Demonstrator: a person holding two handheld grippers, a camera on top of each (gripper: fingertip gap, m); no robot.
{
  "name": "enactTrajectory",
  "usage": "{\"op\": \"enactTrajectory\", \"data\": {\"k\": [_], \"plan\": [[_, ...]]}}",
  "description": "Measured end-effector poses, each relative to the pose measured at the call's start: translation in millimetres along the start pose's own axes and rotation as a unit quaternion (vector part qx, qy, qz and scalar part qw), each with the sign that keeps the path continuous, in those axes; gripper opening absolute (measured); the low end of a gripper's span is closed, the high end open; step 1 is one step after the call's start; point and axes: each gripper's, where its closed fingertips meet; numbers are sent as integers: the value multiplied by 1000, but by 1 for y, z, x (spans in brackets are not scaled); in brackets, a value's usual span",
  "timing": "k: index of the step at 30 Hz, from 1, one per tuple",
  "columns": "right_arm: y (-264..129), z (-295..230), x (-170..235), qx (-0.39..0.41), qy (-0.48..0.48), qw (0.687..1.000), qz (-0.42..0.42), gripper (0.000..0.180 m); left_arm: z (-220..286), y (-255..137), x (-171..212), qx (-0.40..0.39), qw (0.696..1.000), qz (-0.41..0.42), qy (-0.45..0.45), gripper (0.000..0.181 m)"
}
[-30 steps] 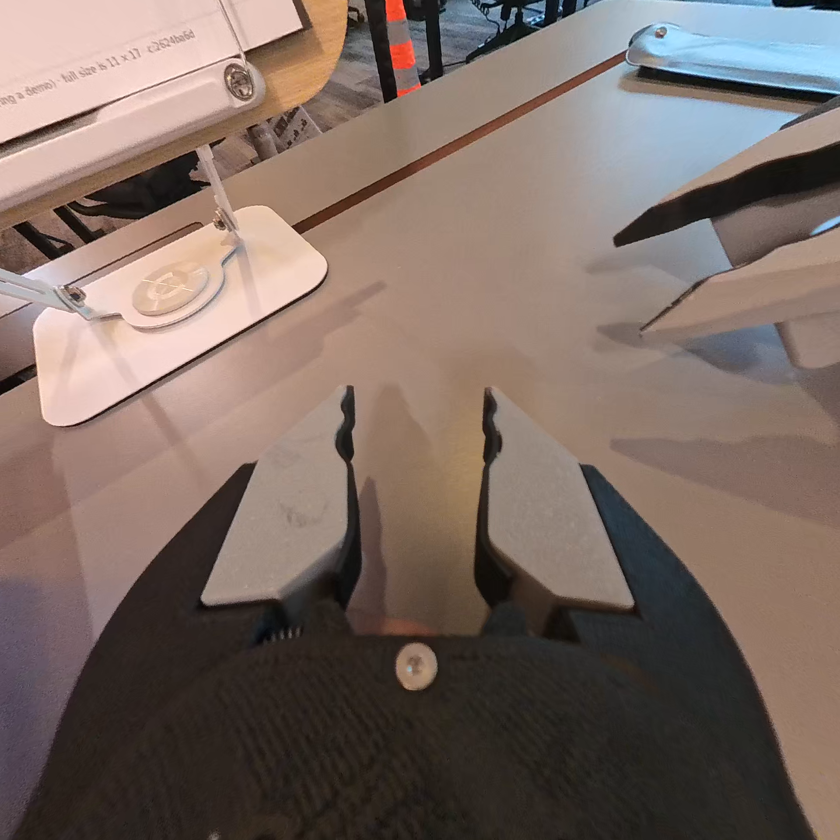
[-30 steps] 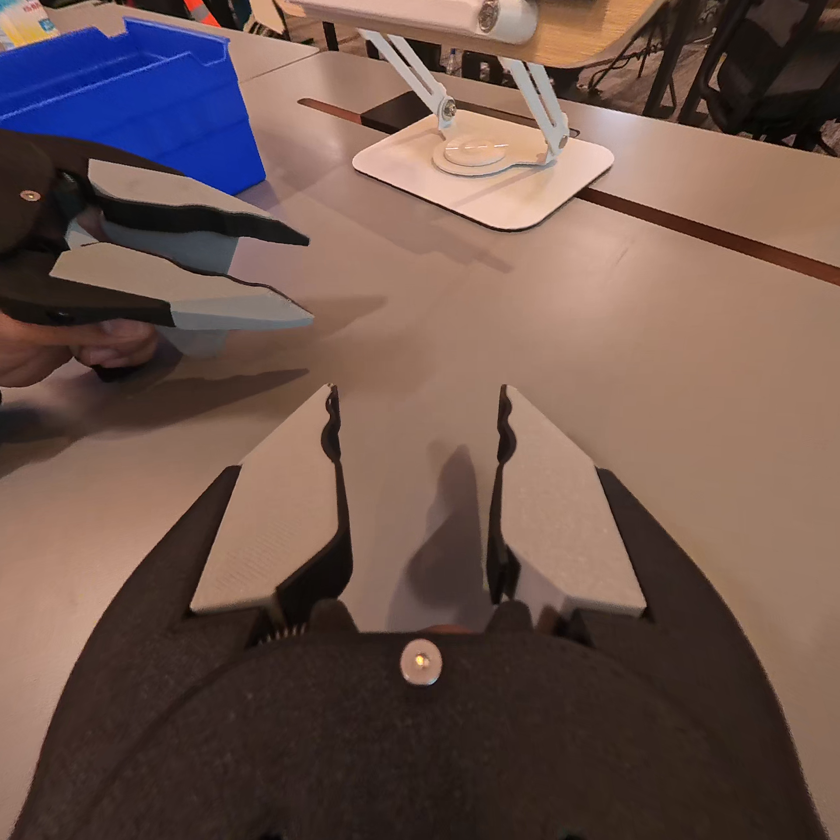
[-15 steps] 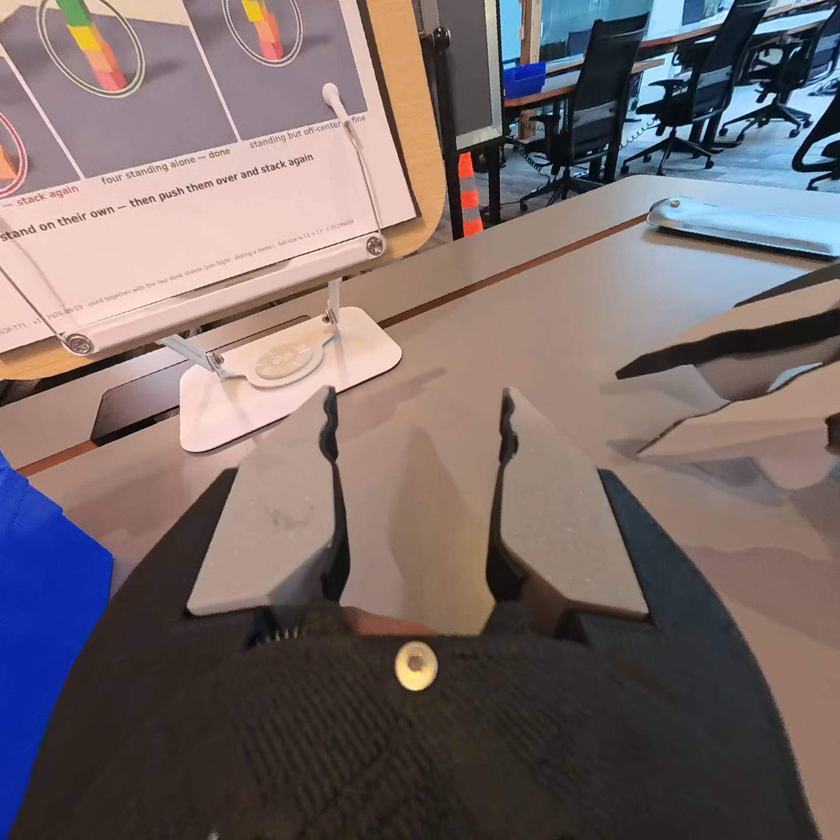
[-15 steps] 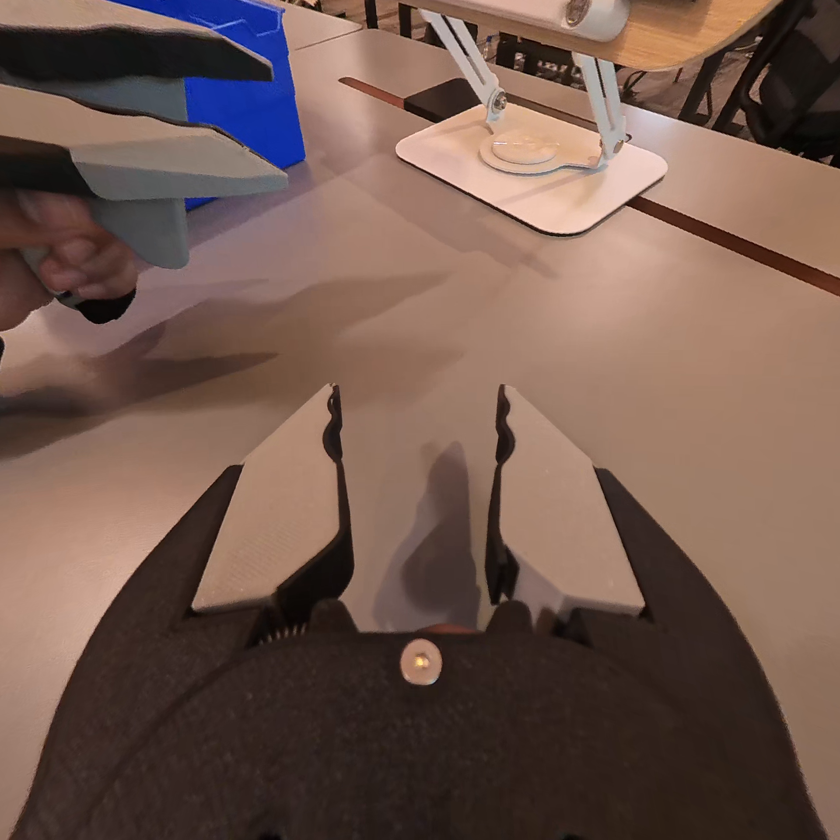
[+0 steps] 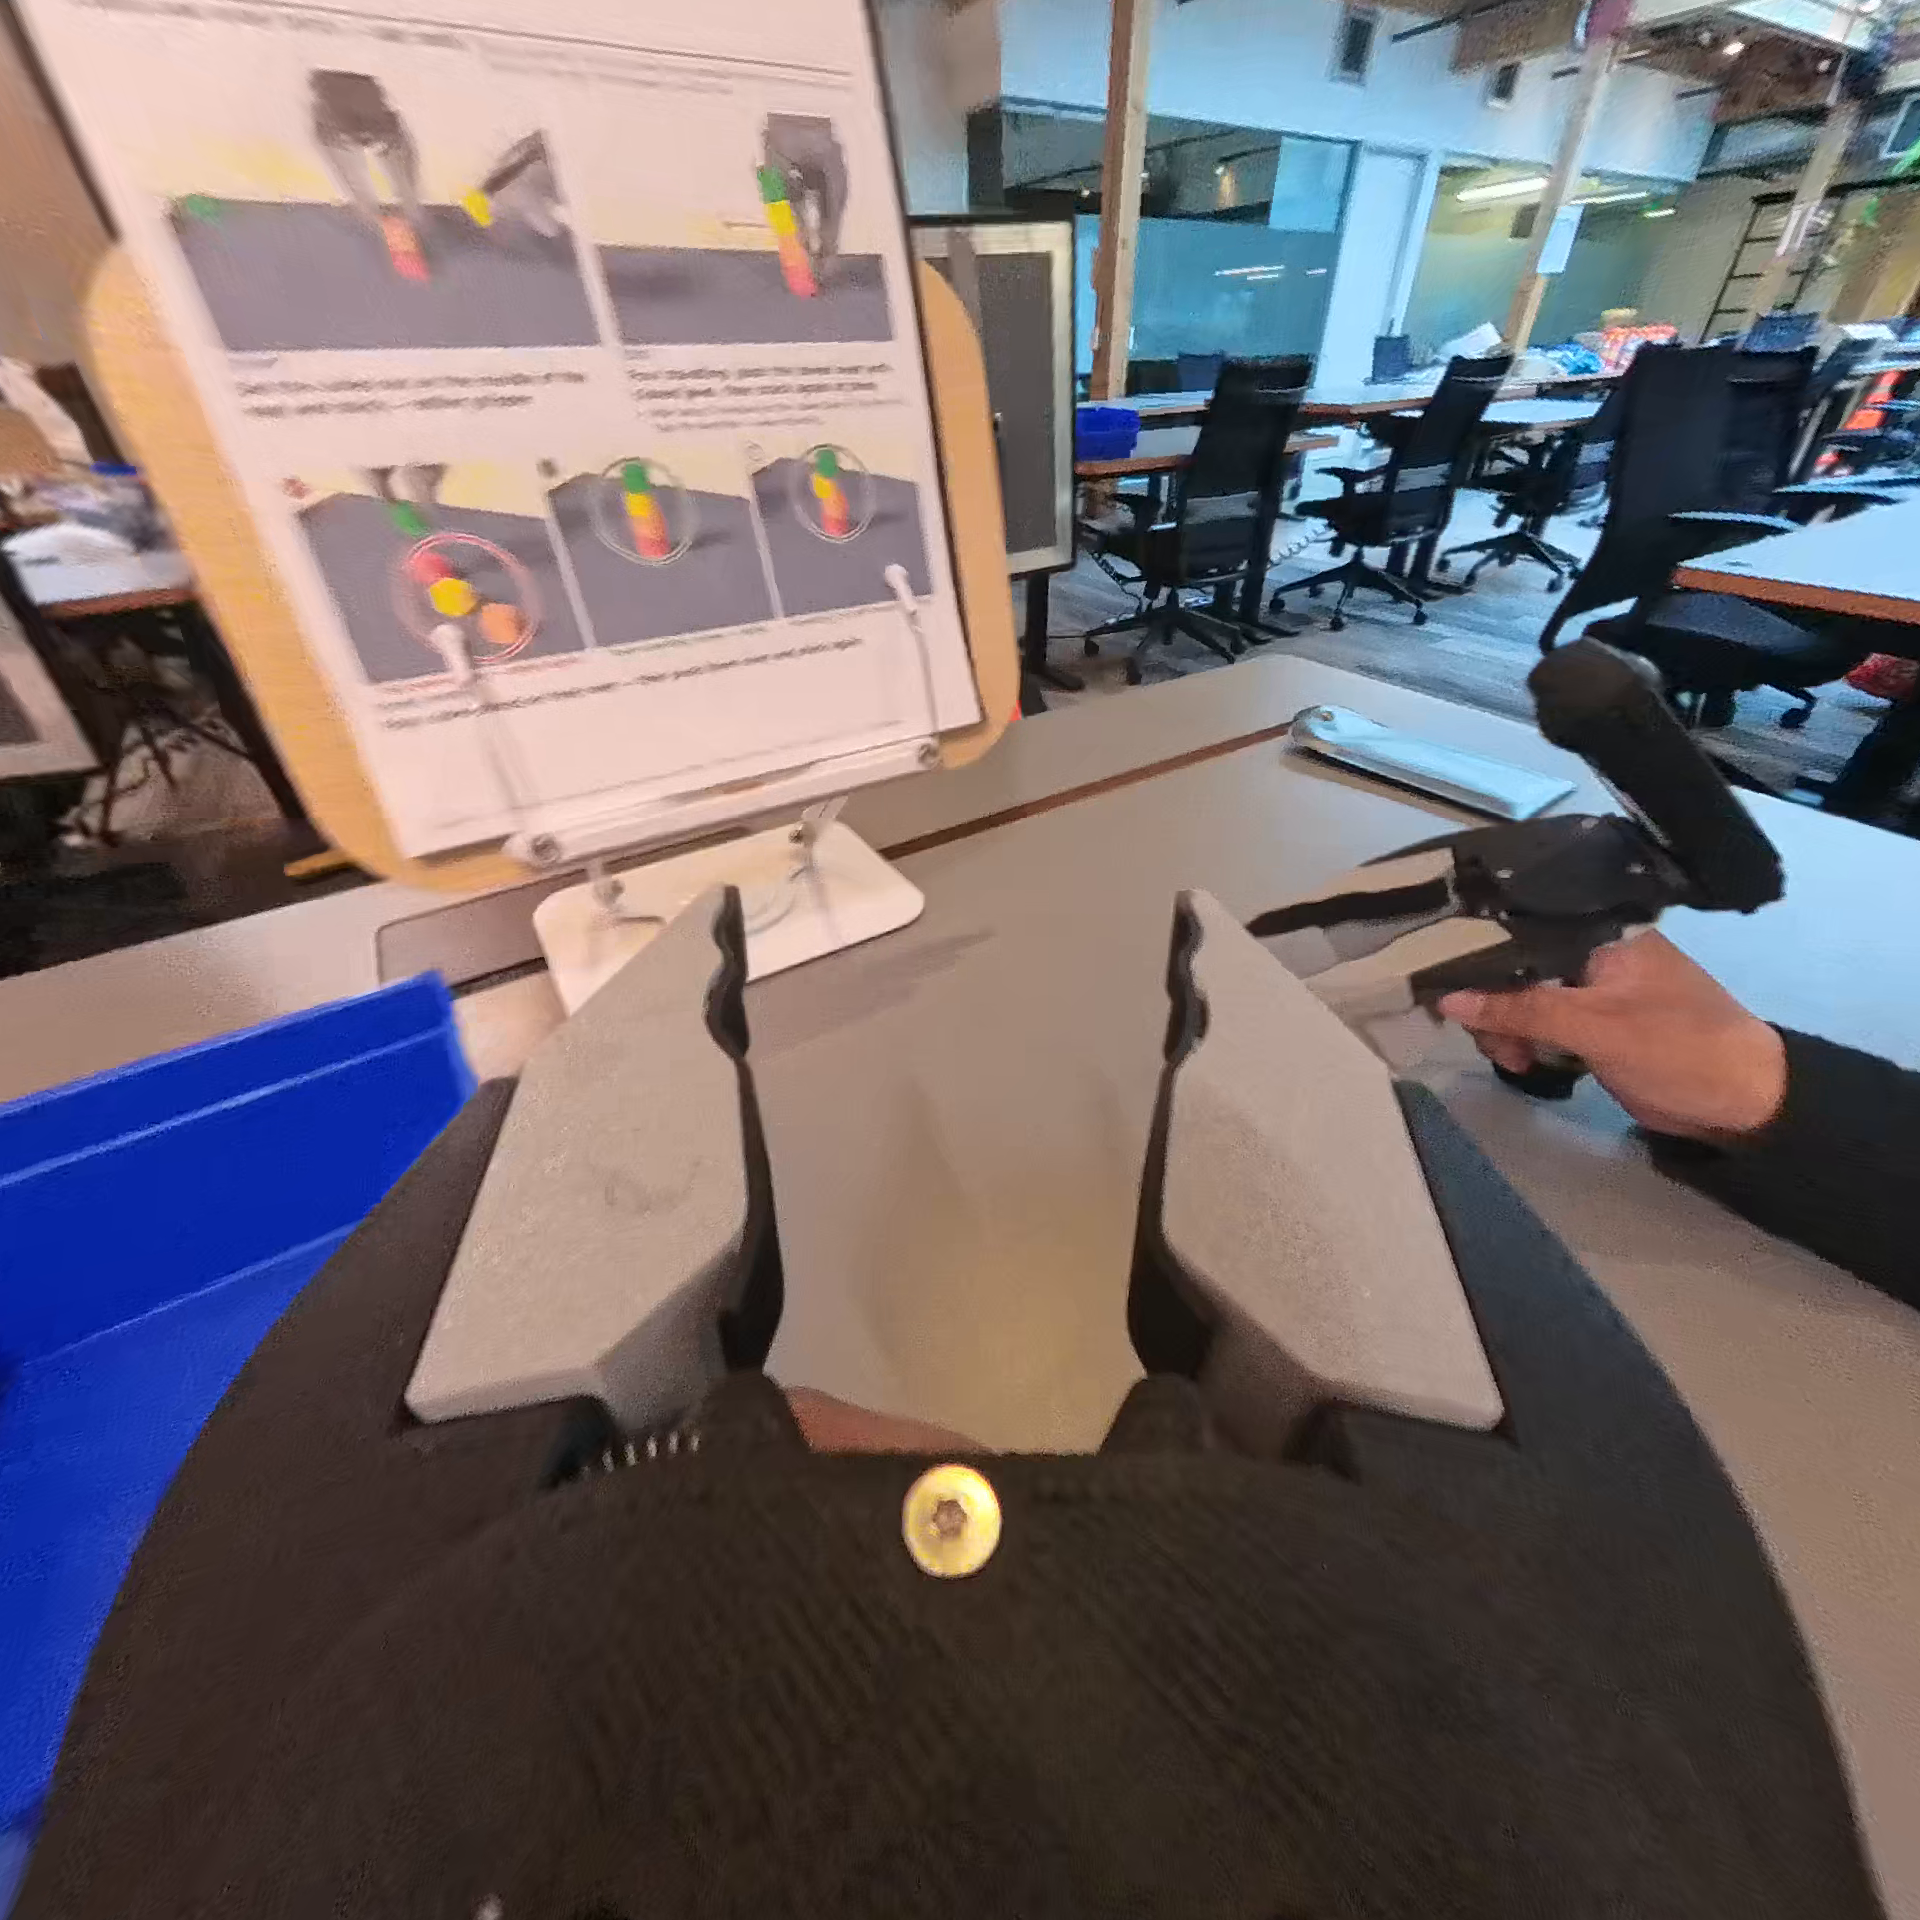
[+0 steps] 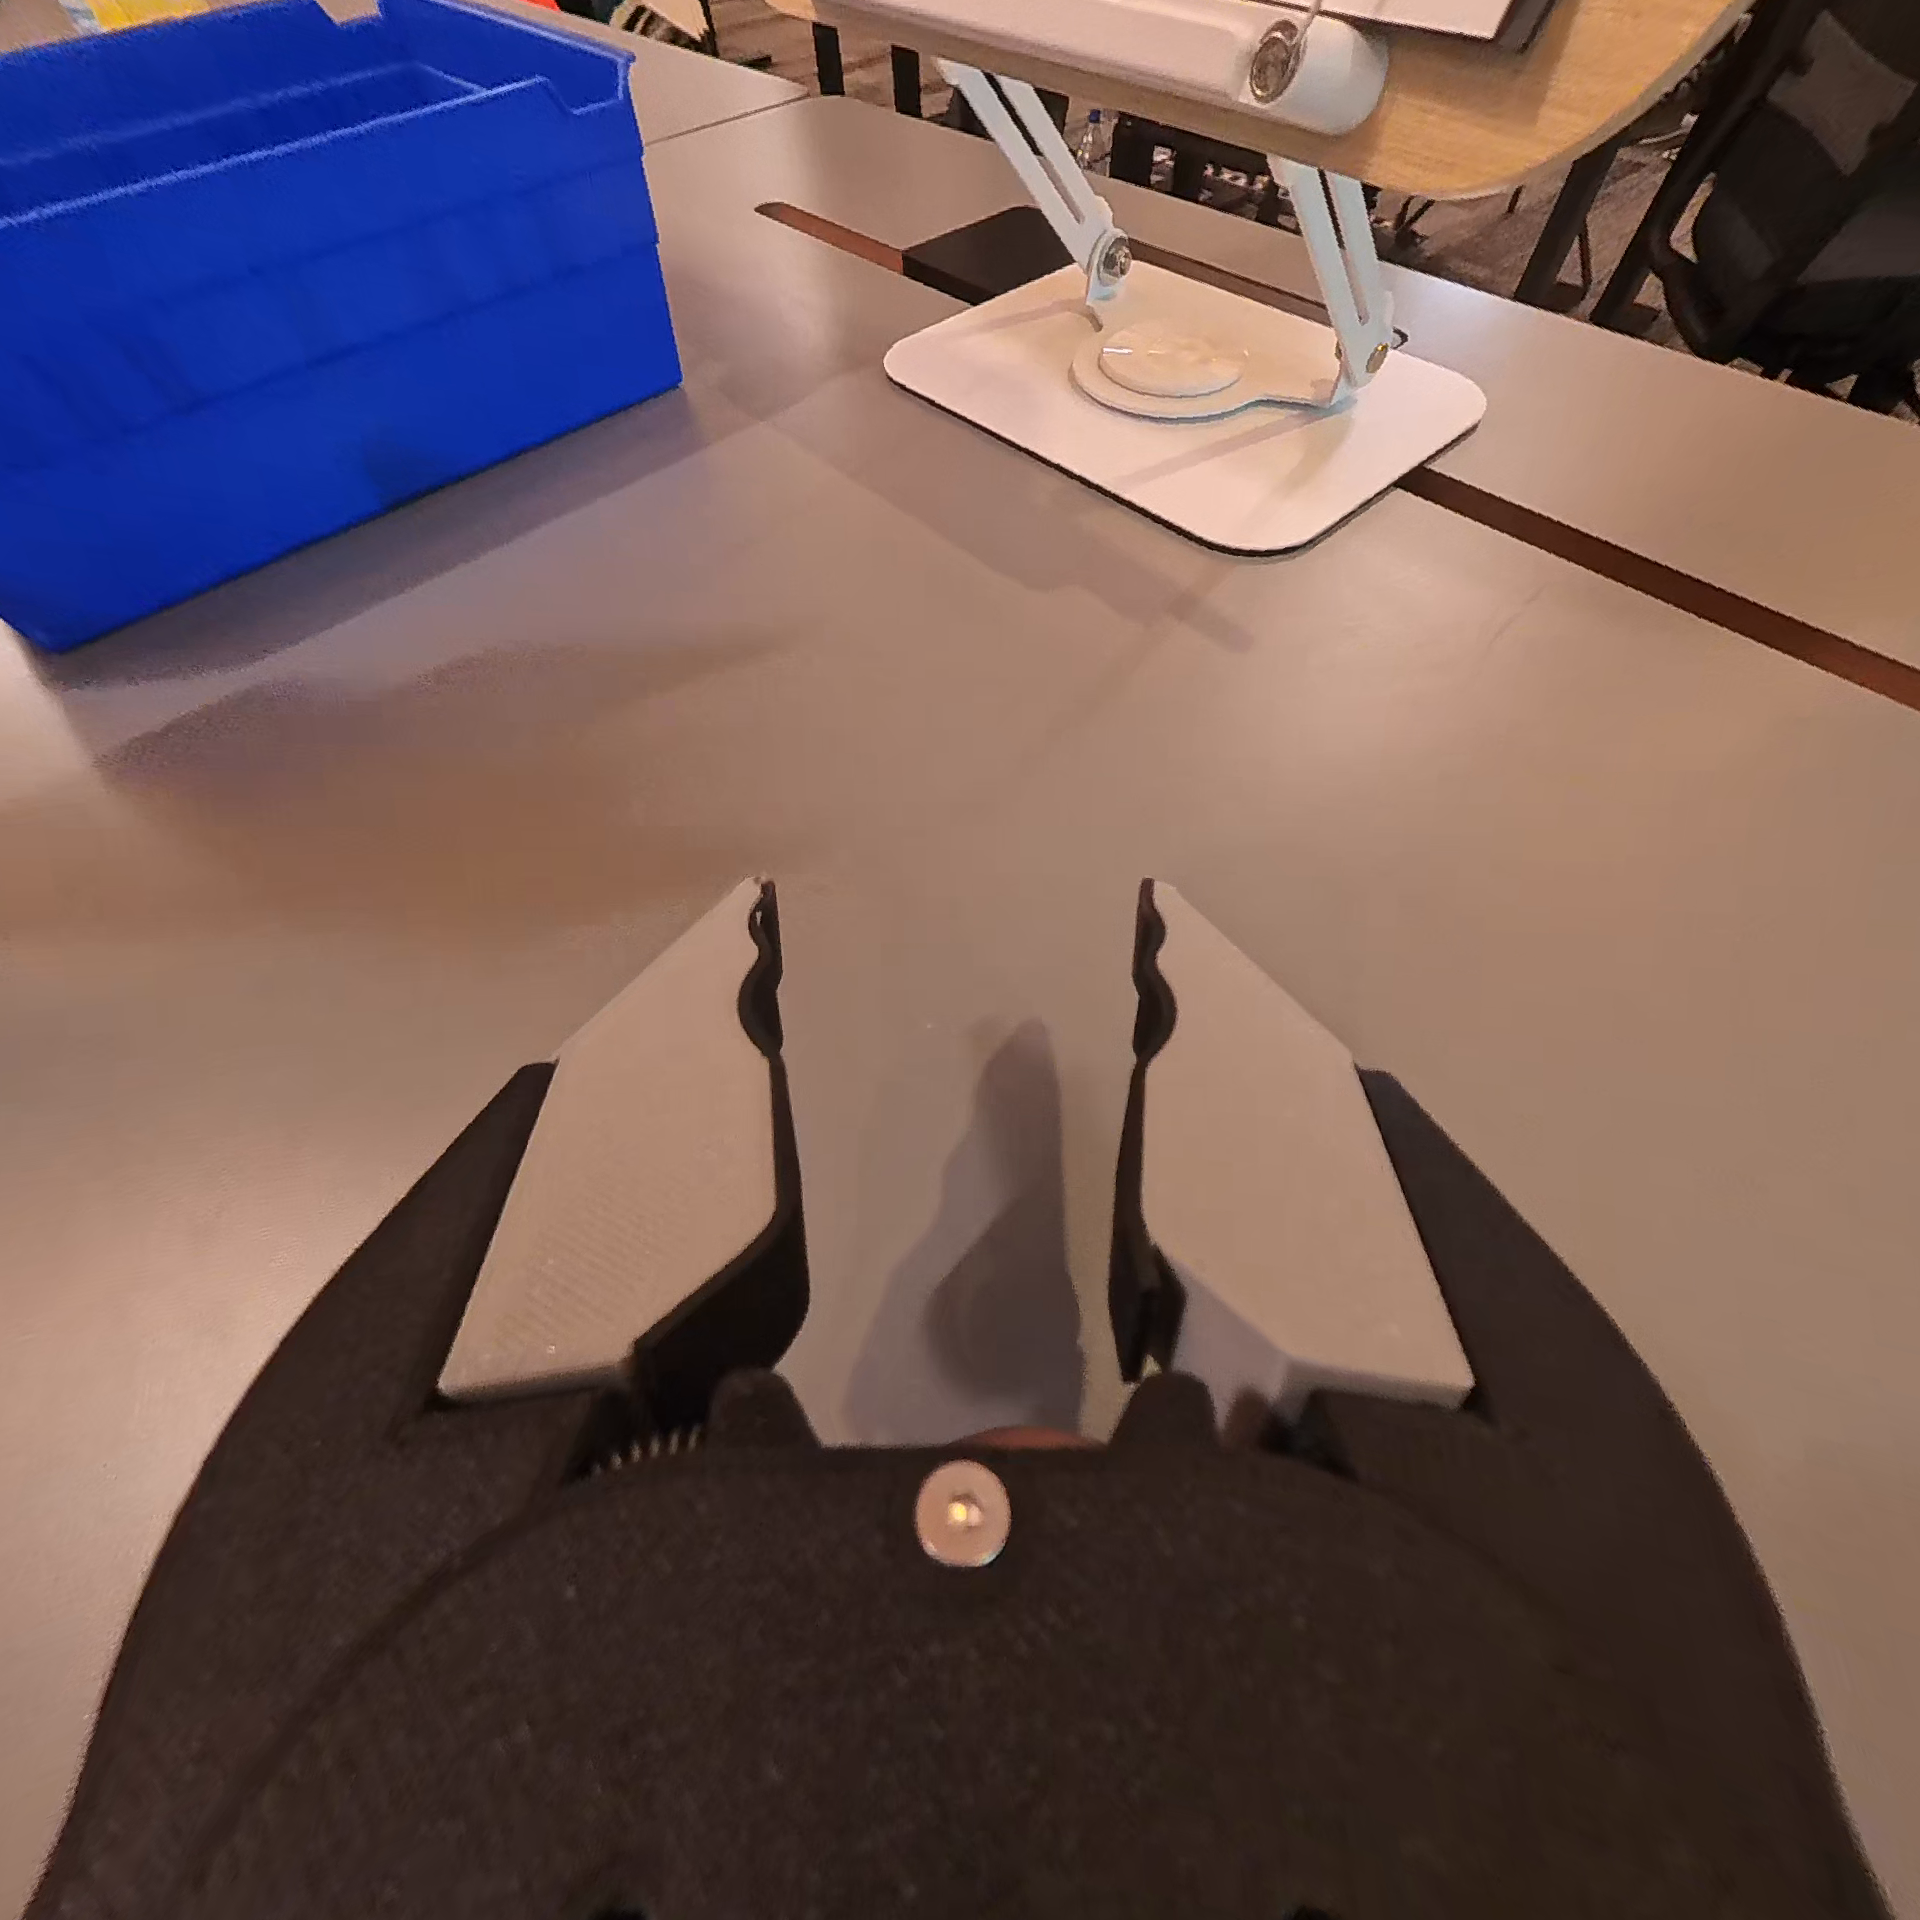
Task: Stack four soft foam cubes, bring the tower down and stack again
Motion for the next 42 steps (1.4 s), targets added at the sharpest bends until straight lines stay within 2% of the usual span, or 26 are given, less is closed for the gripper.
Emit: {"op": "enactTrajectory", "data": {"k": [2,5,9,12,17,20,24,27,29,34,40,42], "plan": [[1,-1,0,4,-5,1000,-2,66,-14,-17,19,8,999,-33,-13,87],[3,-4,2,9,-11,1000,-8,66,-48,-52,38,-35,998,-45,-26,90],[8,-6,5,5,-13,1000,-16,66,-97,-91,55,-77,994,-61,-45,87],[9,-6,6,6,-9,1000,-17,67,-119,-96,76,-52,991,-97,-74,79],[6,-8,5,4,1,1000,-20,66,-157,-85,100,-77,986,-128,-78,63],[8,-14,6,-8,-4,1000,-25,62,-174,-80,115,-96,974,-201,-51,72],[17,-22,11,-14,-22,999,-46,63,-182,-67,123,-96,960,-262,-23,72],[18,-24,12,-4,-37,998,-48,63,-176,-51,149,-60,938,-338,-36,69],[17,-26,12,-4,-39,998,-46,63,-181,-45,170,-69,919,-386,-34,65],[16,-28,12,-11,-38,998,-46,63,-185,-32,210,-64,888,-453,-40,65],[16,-29,11,-12,-39,998,-44,63,-186,-20,230,-64,867,-493,-21,27],[15,-29,11,-12,-40,998,-43,63,-190,-19,223,-83,871,-484,-8,27]]}}
Point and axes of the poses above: each gripper's, where its closed fingertips meet, y out along the fingers, x out of its underside, z = x × y across the jaws, and after that the axes turned 14 degrees about -z, right-handed
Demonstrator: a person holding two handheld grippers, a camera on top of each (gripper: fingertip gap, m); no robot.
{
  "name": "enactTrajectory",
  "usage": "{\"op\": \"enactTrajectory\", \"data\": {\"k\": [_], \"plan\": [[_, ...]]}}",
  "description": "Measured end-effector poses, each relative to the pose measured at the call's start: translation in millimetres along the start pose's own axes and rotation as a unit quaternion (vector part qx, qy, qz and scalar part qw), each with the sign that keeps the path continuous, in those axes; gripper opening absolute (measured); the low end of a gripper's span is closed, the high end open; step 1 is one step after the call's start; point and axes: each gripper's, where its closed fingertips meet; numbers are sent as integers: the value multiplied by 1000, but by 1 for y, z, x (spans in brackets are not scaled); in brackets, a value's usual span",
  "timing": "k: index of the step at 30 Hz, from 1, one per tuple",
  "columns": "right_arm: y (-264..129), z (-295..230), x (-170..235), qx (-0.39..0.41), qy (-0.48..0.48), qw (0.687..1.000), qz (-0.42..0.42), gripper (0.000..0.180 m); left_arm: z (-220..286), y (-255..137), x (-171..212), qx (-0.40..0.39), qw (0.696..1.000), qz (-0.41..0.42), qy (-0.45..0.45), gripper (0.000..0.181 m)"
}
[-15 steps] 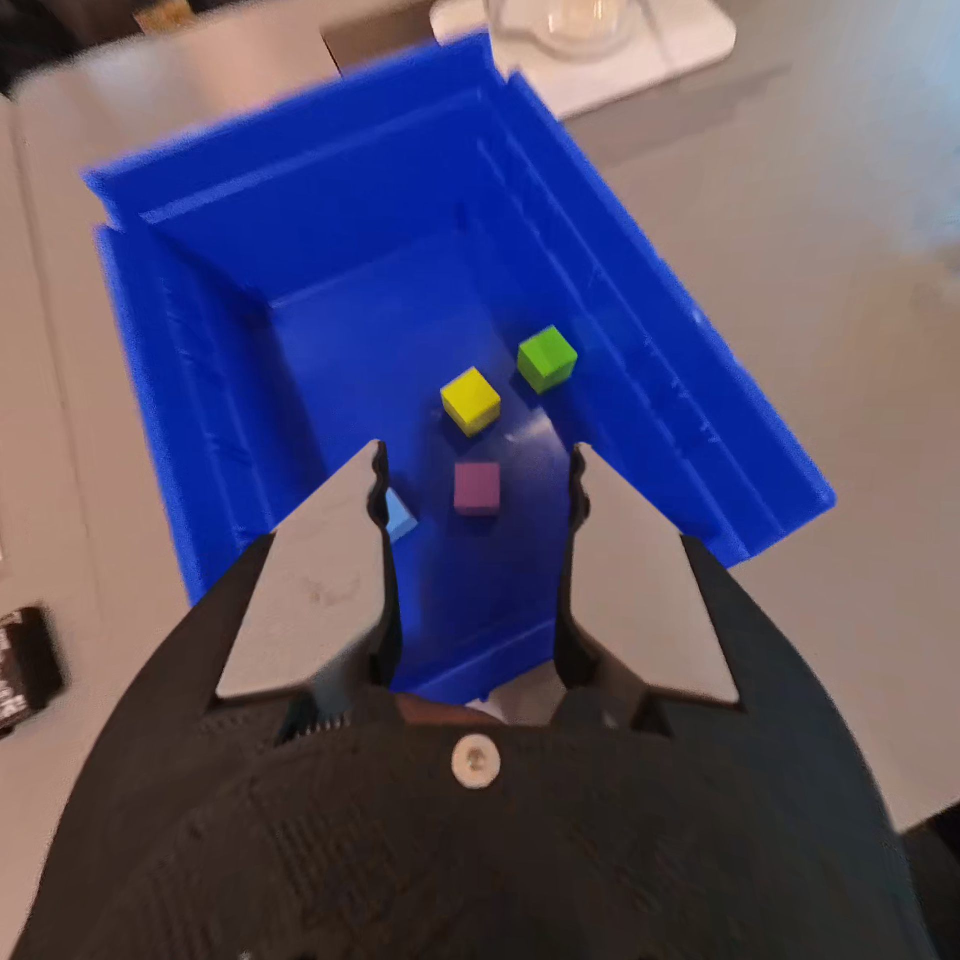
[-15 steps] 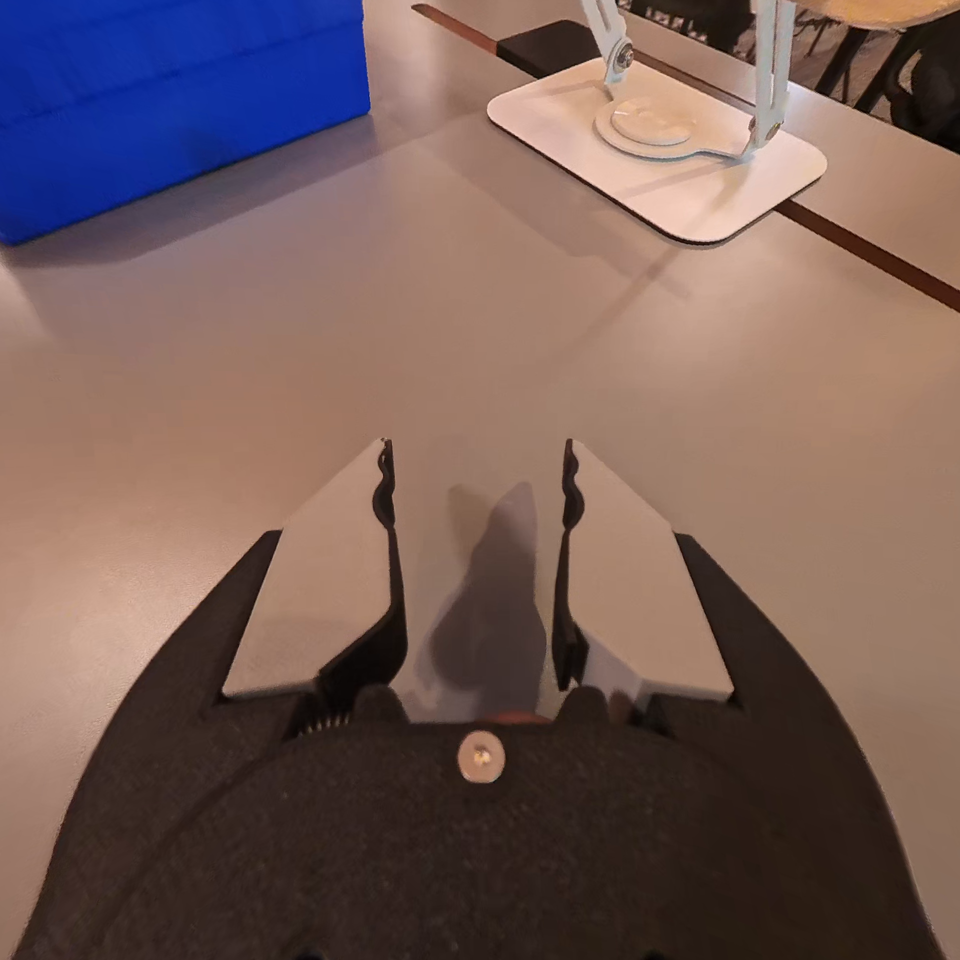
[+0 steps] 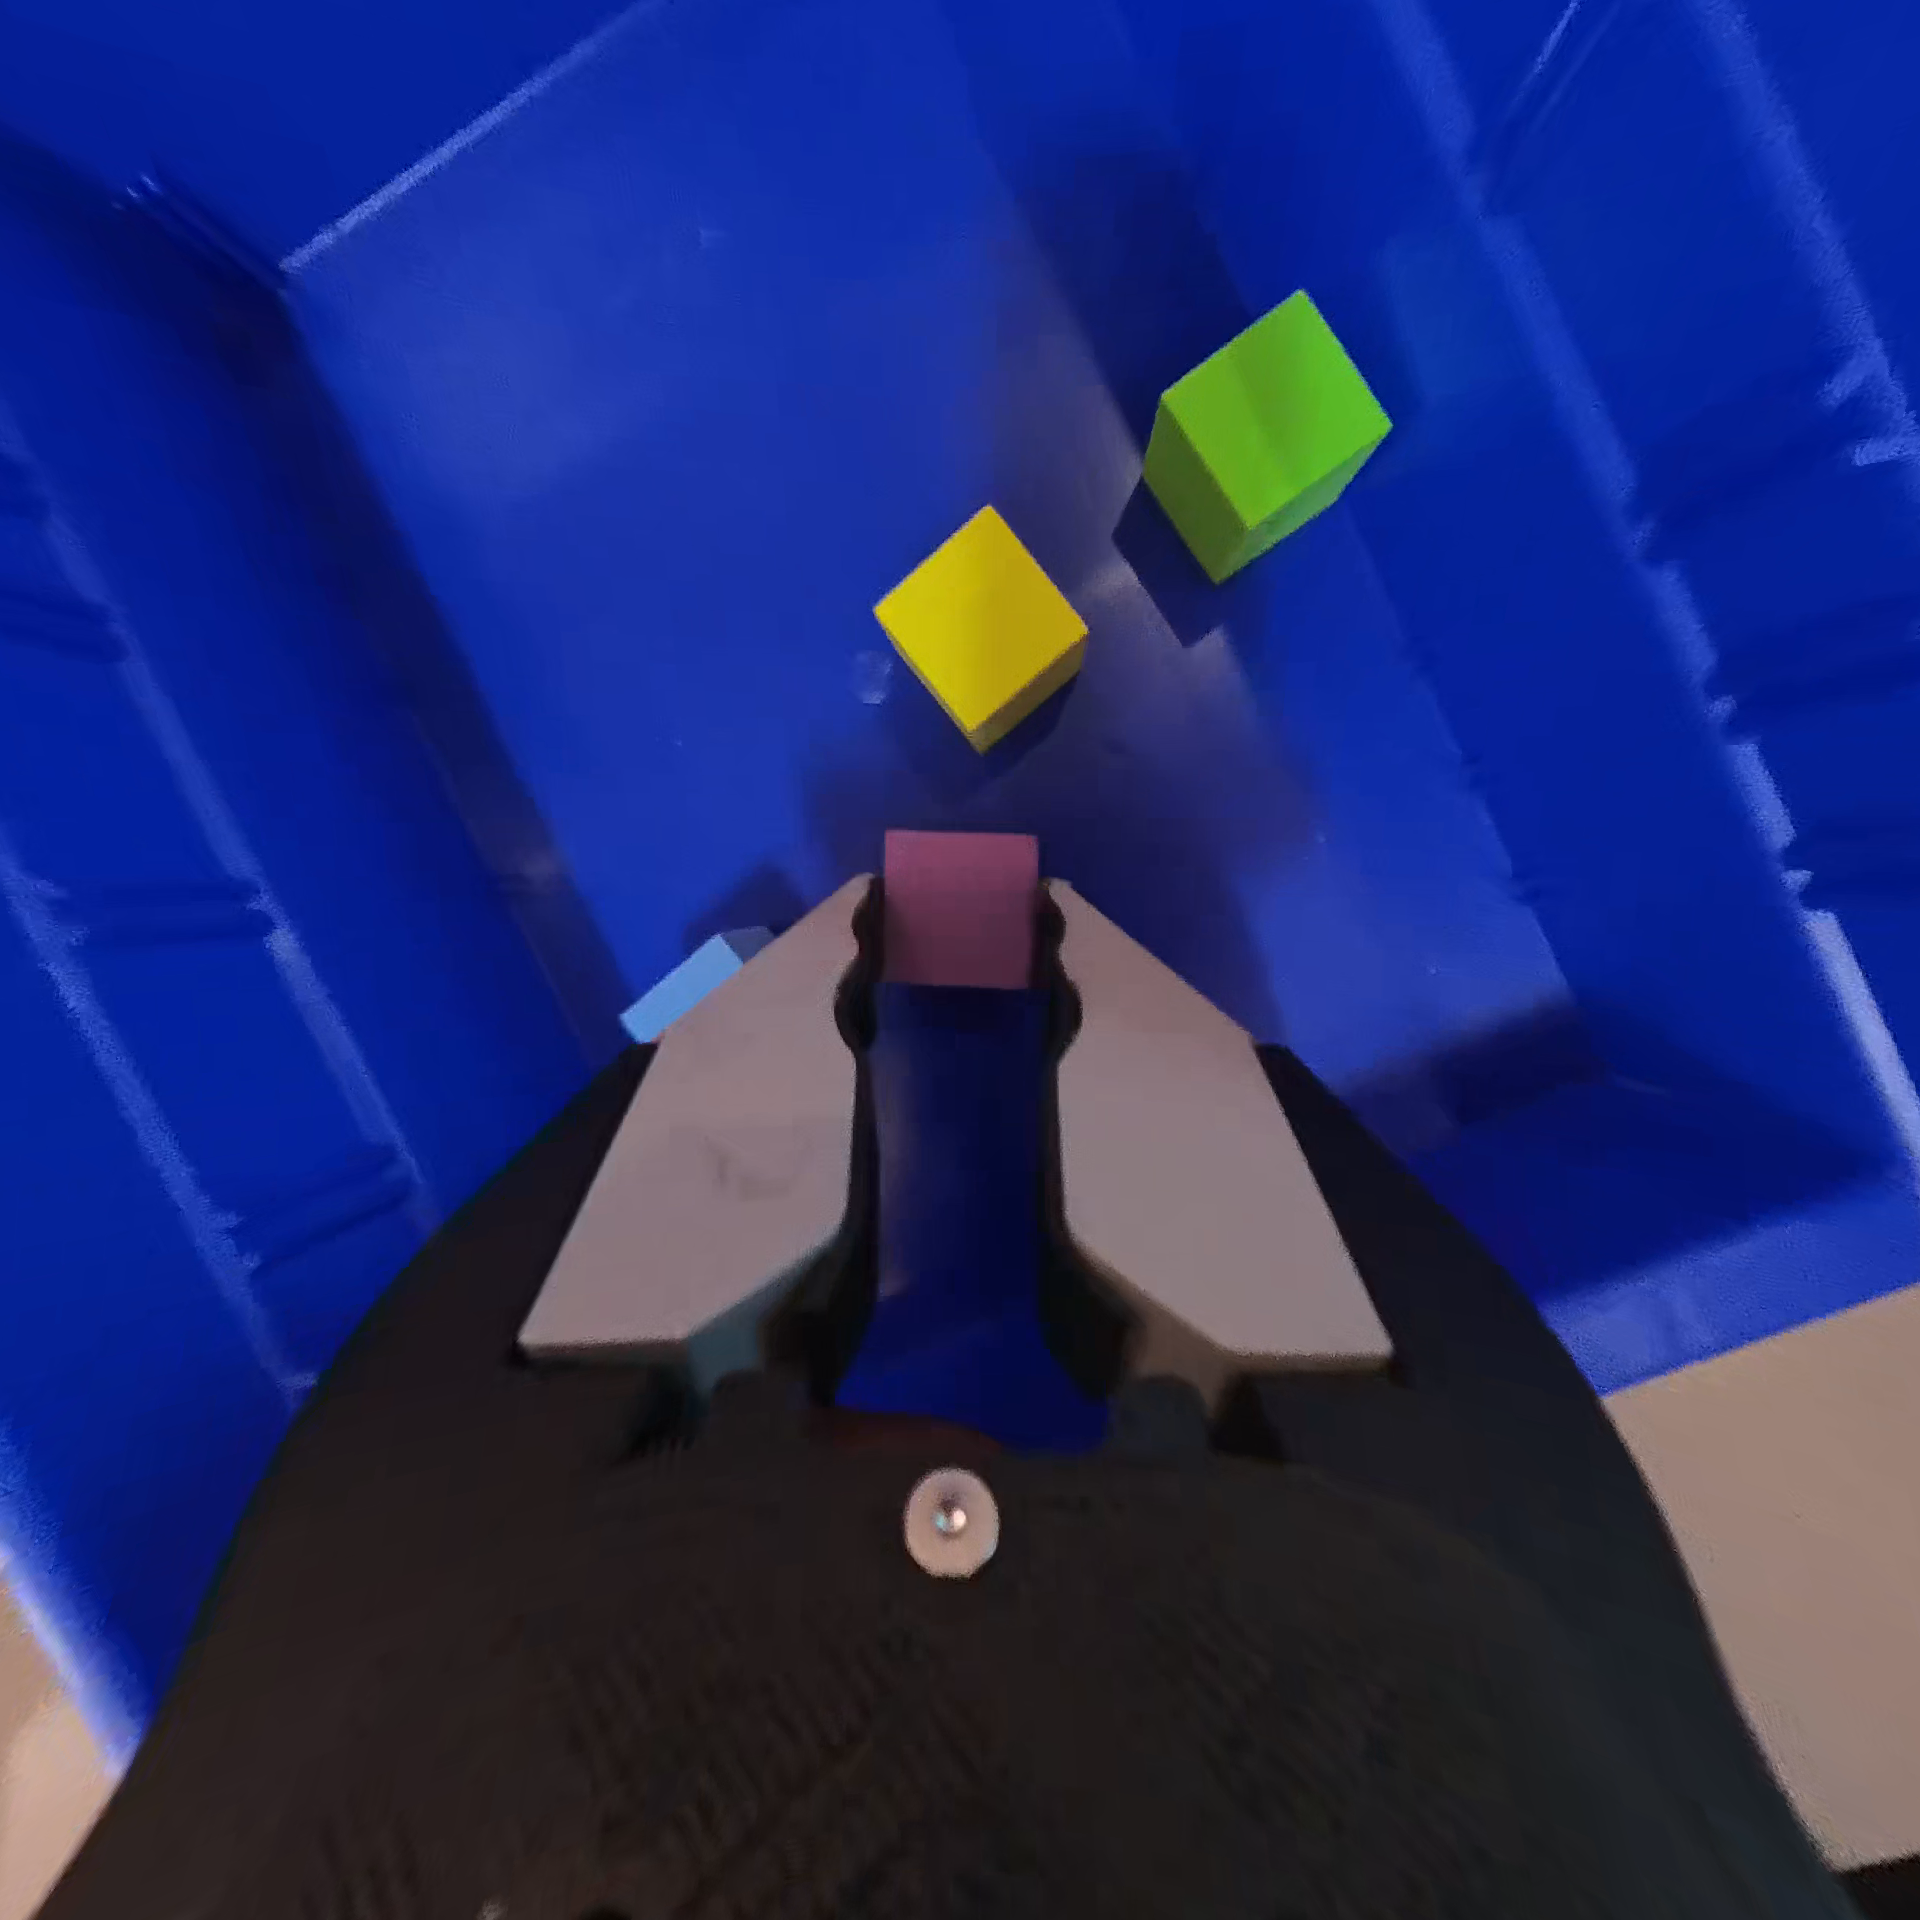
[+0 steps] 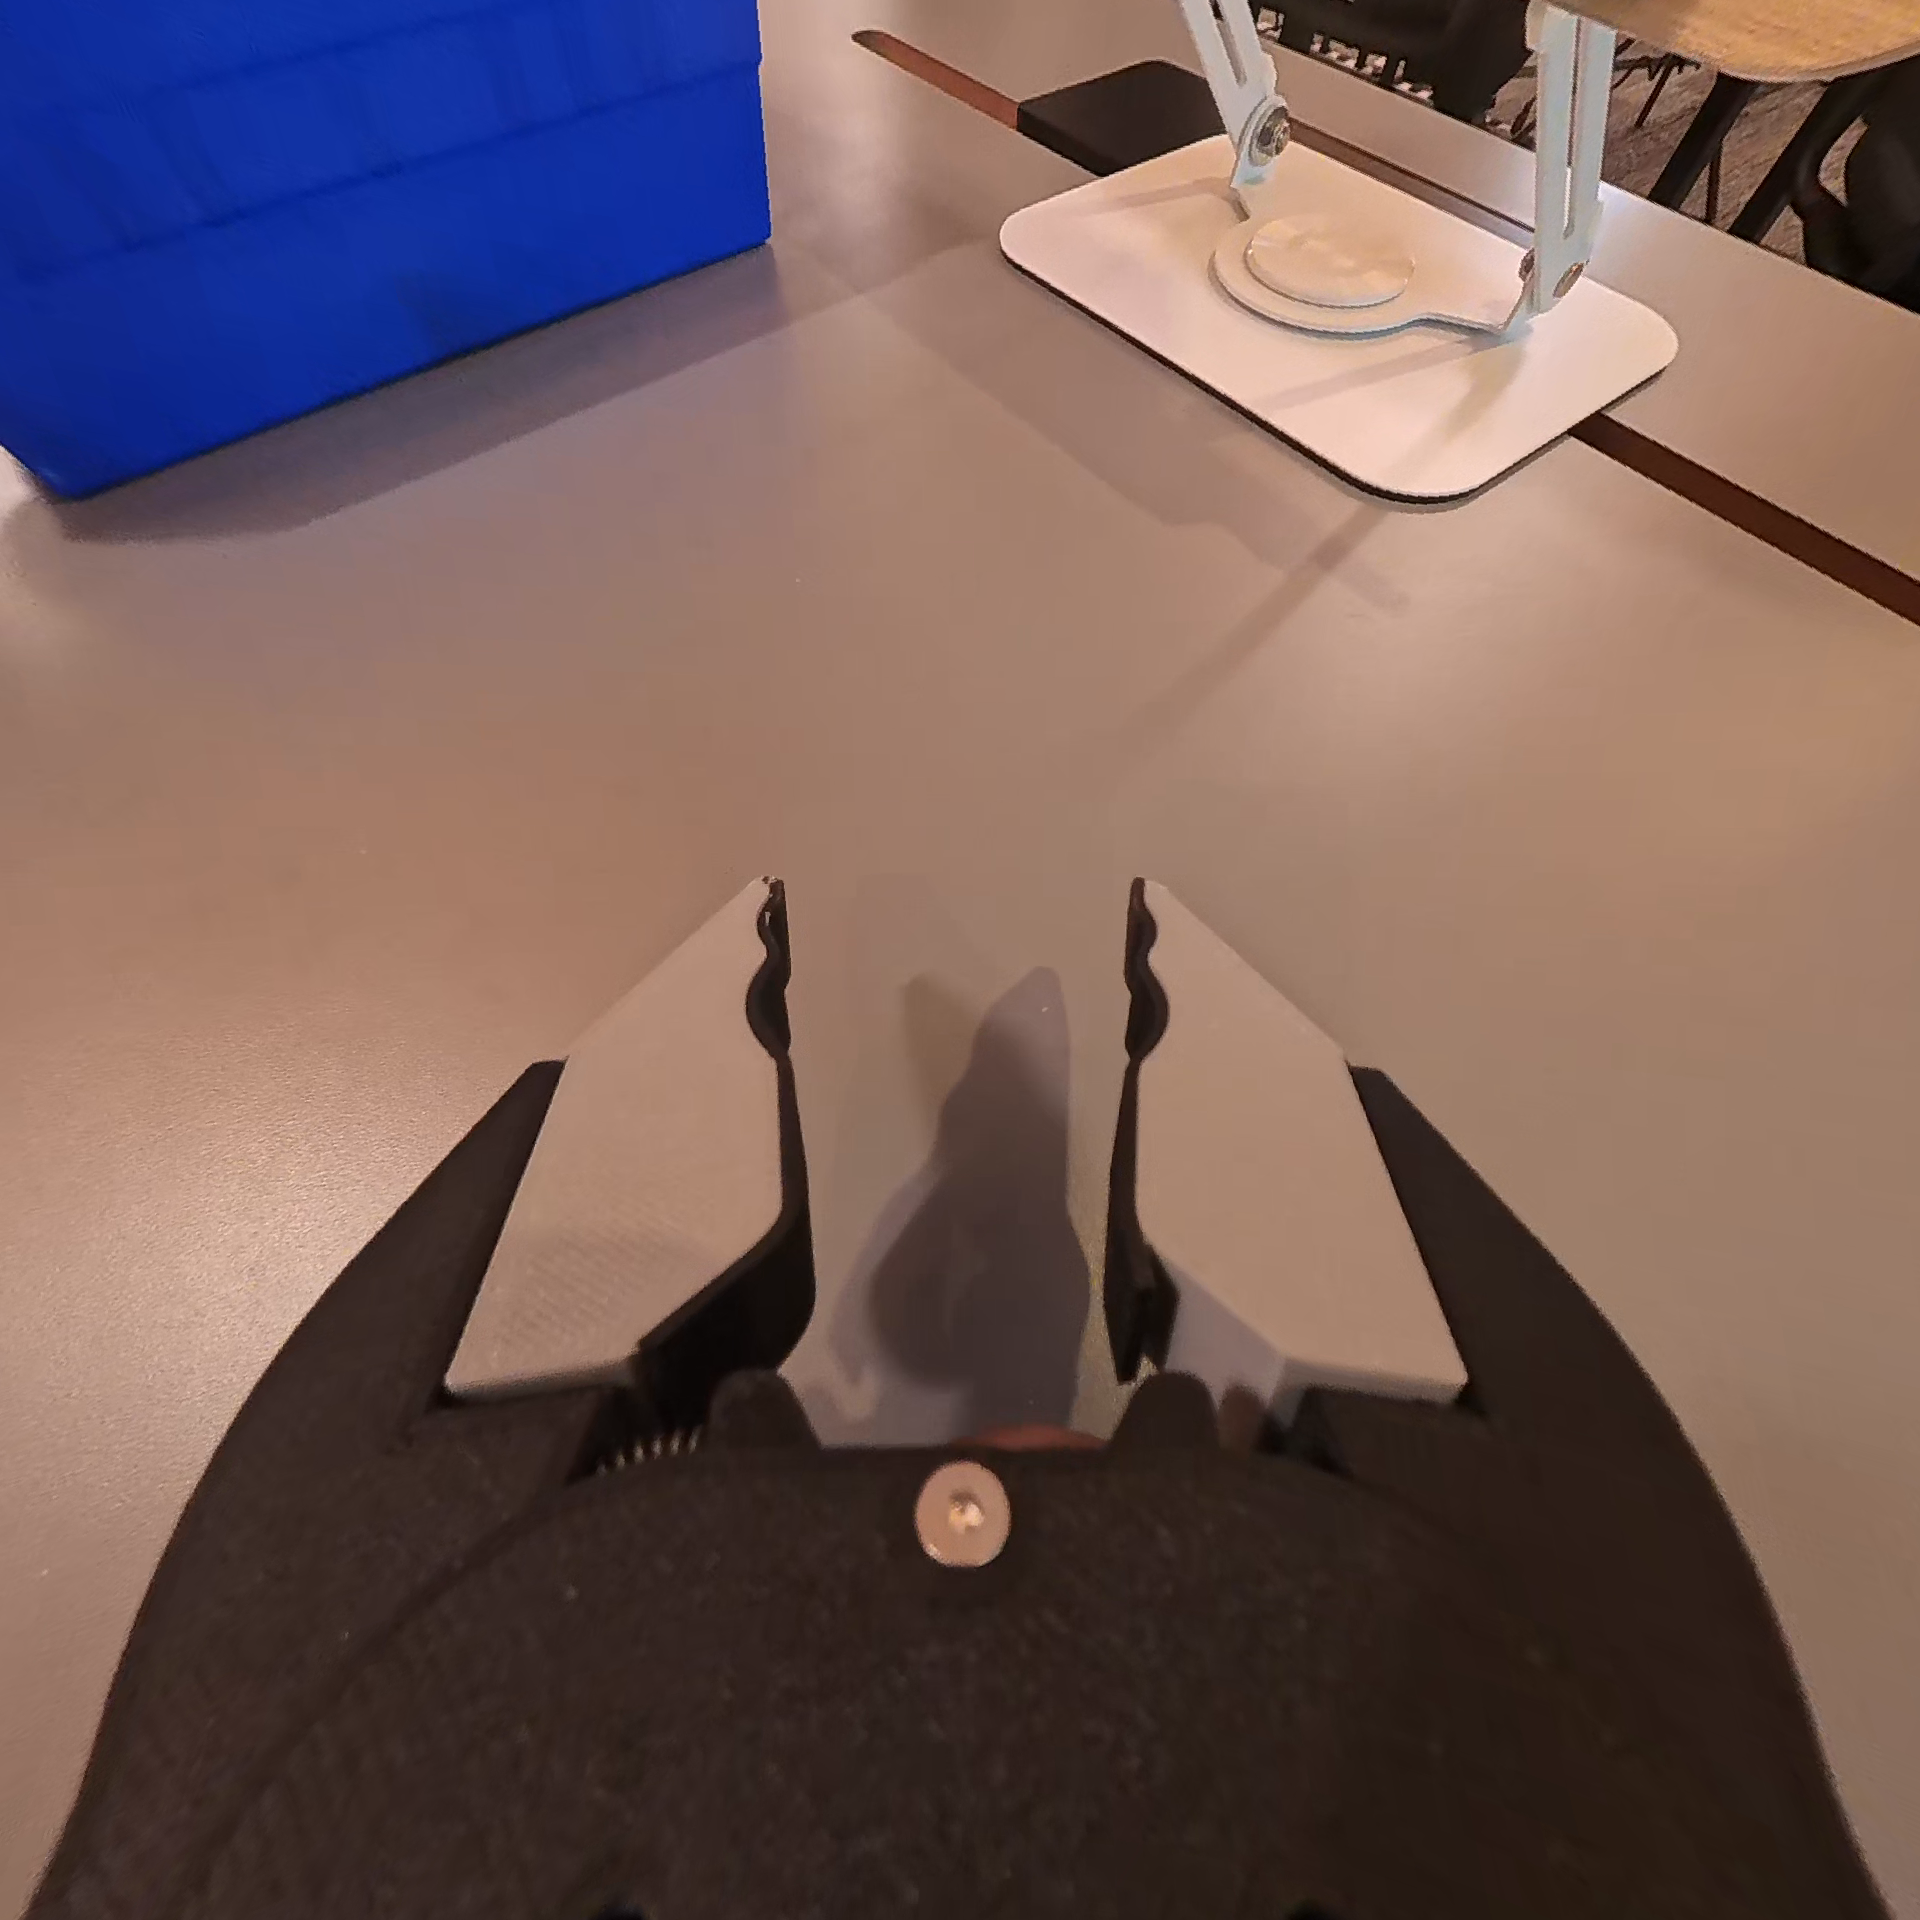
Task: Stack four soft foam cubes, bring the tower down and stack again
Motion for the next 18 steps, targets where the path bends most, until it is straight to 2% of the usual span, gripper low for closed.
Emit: {"op": "enactTrajectory", "data": {"k": [3,6,9,12,15,18], "plan": [[0,-1,0,-2,-1,1000,1,63,-11,-26,-14,-60,997,48,-1,27],[1,-1,0,-2,-2,1000,-2,63,-7,-90,-52,-118,977,180,-1,26],[2,-1,0,0,-3,1000,-2,63,53,-163,-97,-105,939,323,48,26],[1,0,0,4,-2,1000,0,63,138,-199,-127,-88,910,385,128,26],[-2,4,-1,10,2,1000,7,63,221,-201,-151,-42,885,423,189,26],[-8,8,-5,12,7,1000,25,61,271,-167,-175,5,881,426,208,26]]}}
Point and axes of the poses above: each gripper's, where its closed fingertips meet, y out along the fingers, x out of its underside, z = x × y across the jaws, and after that the axes turned 14 degrees about -z, right-handed
